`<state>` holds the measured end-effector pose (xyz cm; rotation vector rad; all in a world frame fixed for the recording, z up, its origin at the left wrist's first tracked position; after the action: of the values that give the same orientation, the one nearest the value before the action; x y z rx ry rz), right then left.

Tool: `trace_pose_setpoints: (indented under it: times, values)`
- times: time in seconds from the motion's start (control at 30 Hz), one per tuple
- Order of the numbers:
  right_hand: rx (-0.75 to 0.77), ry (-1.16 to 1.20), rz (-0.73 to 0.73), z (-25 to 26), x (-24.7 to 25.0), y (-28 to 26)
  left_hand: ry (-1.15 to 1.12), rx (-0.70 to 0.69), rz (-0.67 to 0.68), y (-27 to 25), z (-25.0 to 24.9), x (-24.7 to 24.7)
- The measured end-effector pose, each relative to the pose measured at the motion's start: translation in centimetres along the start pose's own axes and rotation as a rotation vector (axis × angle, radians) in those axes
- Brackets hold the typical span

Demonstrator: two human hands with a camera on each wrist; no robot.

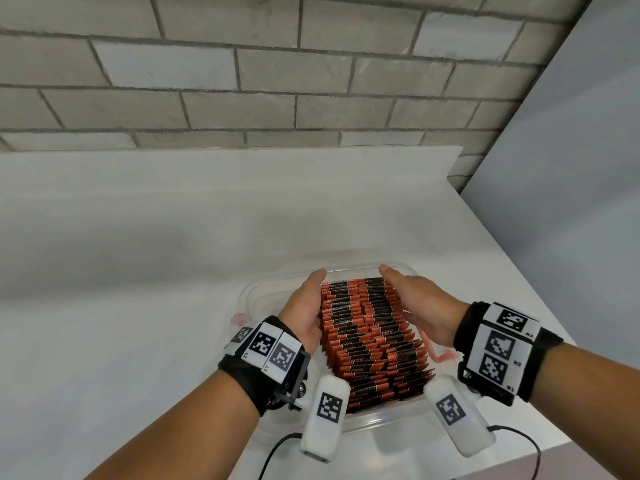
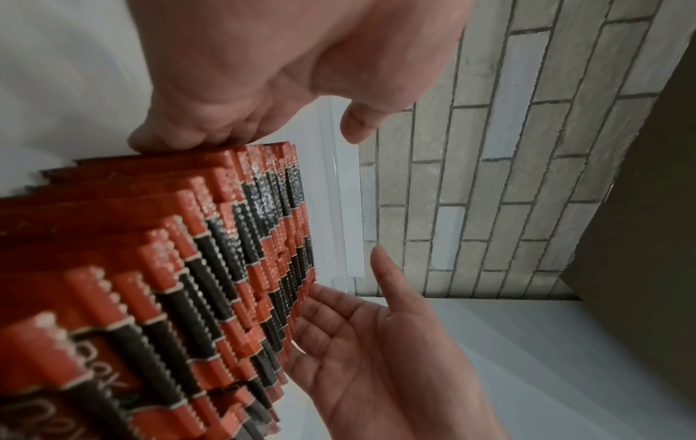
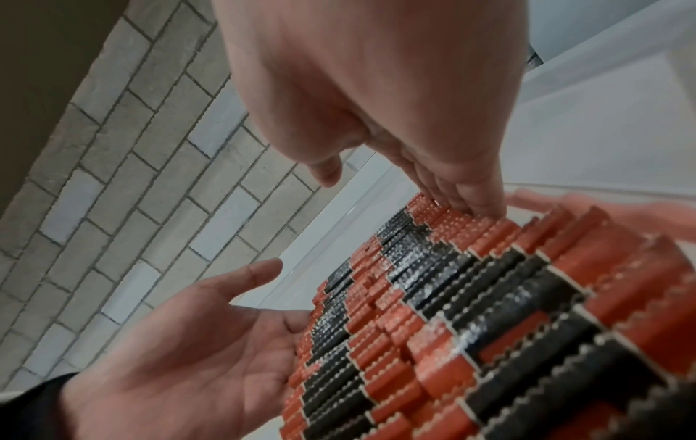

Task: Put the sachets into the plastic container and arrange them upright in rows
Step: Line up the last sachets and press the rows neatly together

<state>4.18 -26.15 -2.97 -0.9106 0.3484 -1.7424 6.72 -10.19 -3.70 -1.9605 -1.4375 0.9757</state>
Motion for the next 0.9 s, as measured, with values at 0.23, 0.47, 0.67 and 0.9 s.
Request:
trace_pose_setpoints:
  times: [0.23,0.47,0.67,0.9]
  values:
    - [-0.044,-0.028,-0.047,-0.9,0.3,0.3,-0.021,0.037,-0.003,-0.9,0.2,-0.2]
    - [-0.075,-0.012,-0.024,-1.5,0.1,-0.1,0.031,0.058,-0.035,-1.6,0.4,0.3]
    - [-0.116,-0.017,0.024,-1.8,-0.4,-0.7,-0.030,0.082,0.027,-1.3,1.4,-0.5]
    - [-0.116,-0.064,0.035,-1.5,-0.4,-1.4,0.020,0.116,0.008,-1.6,1.8,-0.1]
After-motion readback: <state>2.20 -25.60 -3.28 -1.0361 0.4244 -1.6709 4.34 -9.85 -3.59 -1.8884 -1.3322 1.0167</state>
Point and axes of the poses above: each hand's wrist, its own y-axis towards the middle knuckle, its own x-axis out of the back of the hand, z = x × y, the point moved 9 cm from there along y, towards the middle knuckle, and after that the axes turned 5 degrees about -z, right-handed, at the moved point
